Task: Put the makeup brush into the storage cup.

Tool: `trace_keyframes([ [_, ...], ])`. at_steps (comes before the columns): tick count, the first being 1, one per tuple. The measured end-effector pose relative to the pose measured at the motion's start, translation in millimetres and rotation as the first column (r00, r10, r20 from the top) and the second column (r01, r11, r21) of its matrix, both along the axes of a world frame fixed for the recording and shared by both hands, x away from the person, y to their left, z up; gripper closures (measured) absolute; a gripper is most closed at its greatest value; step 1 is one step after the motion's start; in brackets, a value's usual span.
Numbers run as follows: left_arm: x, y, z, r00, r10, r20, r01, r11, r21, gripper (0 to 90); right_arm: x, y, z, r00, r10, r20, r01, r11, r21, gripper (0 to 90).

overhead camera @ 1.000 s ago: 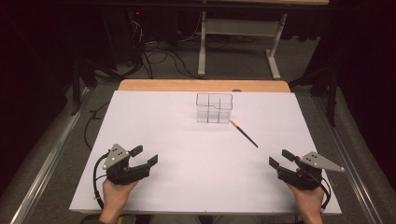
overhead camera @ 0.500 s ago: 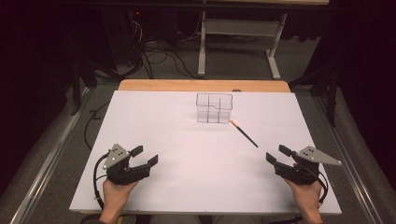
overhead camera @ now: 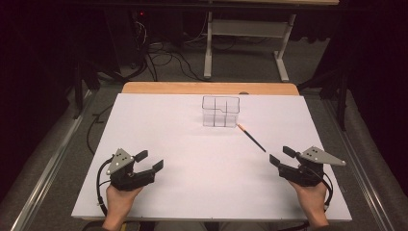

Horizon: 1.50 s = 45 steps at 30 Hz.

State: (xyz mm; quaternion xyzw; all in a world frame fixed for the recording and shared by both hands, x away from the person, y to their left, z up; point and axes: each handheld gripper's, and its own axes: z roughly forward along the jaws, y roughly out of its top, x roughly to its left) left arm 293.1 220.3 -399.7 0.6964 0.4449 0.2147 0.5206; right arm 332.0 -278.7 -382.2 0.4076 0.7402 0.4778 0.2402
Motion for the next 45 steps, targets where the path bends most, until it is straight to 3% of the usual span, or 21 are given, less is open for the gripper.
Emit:
trace_keyframes([
  [45,-0.1,-1.2,-0.2,1.0000,-0.005,-0.001,0.005,1.0000,0.004,29.3,28.9,20.8,1.9,0.9997,0.016,-0.020,-0.016,1.000,0.021,39.1],
])
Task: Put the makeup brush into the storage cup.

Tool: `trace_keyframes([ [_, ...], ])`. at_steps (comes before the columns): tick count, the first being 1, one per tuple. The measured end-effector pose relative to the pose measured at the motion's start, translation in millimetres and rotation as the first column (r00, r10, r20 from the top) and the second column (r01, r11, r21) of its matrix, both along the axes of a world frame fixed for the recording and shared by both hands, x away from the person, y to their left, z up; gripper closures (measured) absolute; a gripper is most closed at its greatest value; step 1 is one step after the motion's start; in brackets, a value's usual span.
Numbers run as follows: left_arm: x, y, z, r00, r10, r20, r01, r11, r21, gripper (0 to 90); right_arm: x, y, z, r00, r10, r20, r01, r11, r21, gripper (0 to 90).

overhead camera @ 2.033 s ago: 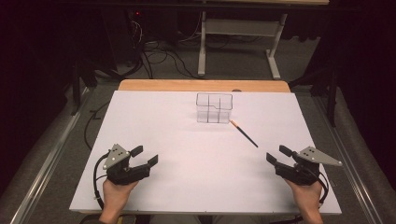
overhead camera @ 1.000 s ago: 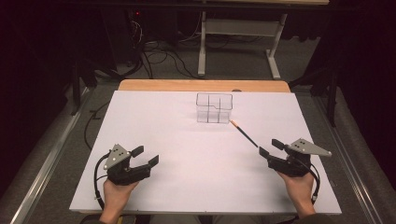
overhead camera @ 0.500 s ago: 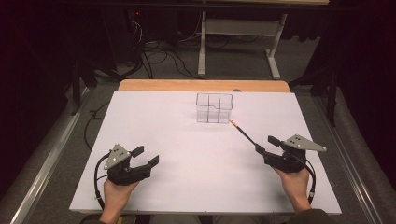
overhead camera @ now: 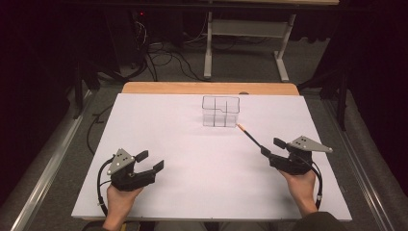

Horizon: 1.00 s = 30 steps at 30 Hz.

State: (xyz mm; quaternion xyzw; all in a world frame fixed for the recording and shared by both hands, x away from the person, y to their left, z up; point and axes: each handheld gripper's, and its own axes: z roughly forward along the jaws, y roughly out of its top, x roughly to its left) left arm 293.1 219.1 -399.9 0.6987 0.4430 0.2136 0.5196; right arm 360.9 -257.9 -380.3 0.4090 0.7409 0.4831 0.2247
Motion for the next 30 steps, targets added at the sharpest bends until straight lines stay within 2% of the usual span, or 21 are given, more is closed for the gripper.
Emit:
trace_keyframes([
  [19,0.2,-0.8,-0.2,1.0000,-0.003,-0.001,0.003,1.0000,0.001,29.3,11.3,9.0,2.4,0.9998,0.005,-0.018,-0.005,1.000,-0.001,39.0],
  [30,0.7,-1.2,-0.6,1.0000,-0.008,-0.003,0.008,1.0000,0.002,29.3,20.7,17.0,7.6,0.9997,0.010,-0.024,-0.010,1.000,-0.025,39.0],
])
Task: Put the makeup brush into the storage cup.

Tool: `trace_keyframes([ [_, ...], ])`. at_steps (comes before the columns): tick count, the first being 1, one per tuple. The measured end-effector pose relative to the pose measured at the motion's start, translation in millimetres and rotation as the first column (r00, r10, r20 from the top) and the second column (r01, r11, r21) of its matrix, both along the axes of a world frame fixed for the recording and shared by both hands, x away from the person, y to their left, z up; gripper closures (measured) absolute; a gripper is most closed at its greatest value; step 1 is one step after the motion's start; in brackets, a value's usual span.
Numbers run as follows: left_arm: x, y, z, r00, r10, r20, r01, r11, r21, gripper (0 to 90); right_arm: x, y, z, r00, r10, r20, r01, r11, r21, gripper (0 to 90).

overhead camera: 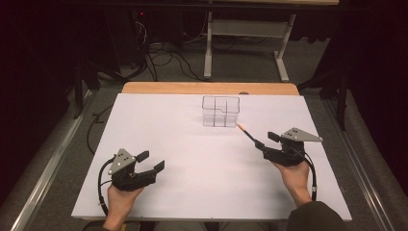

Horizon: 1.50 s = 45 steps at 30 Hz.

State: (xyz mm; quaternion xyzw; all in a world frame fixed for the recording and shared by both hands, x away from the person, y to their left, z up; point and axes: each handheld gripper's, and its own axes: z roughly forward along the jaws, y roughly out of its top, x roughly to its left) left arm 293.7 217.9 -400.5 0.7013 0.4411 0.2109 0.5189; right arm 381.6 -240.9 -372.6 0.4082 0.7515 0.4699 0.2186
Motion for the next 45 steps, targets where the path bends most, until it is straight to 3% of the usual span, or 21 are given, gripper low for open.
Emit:
trace_keyframes([
  [21,-0.3,-0.2,0.0,1.0000,-0.001,0.002,0.001,1.0000,-0.001,29.3,23.8,23.4,4.9,1.0000,0.000,-0.003,0.000,1.000,-0.019,39.0],
  [45,0.1,-1.3,-0.2,1.0000,-0.008,-0.002,0.008,1.0000,0.003,29.2,46.6,36.4,3.8,0.9994,-0.022,-0.025,0.021,0.999,-0.044,38.9],
])
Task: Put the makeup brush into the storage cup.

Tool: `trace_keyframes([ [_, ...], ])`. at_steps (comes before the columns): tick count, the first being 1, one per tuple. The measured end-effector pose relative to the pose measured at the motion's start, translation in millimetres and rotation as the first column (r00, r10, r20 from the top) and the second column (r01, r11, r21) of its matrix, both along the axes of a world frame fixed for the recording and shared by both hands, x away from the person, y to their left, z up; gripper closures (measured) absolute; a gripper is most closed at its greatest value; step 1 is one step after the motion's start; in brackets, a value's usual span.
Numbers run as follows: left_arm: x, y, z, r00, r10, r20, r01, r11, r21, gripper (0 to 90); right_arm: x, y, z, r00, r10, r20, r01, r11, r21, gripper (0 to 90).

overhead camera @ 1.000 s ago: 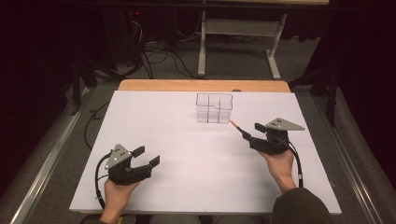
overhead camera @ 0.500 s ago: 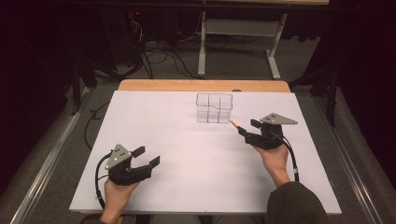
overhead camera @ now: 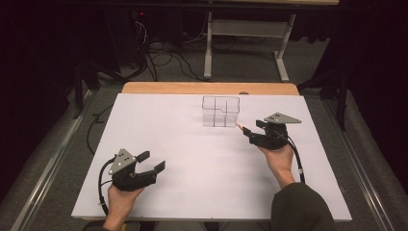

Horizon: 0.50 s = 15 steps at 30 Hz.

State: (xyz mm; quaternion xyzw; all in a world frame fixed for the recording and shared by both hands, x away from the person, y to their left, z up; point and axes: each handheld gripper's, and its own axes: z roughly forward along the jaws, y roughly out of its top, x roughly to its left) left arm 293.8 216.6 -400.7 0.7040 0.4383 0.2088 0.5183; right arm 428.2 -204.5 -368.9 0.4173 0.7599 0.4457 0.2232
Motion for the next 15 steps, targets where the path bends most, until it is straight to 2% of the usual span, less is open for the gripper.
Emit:
trace_keyframes([
  [15,0.0,0.4,0.0,1.0000,0.000,0.000,0.000,1.0000,-0.003,29.3,6.4,2.2,5.1,0.9998,-0.007,-0.020,0.007,0.999,-0.039,40.4],
])
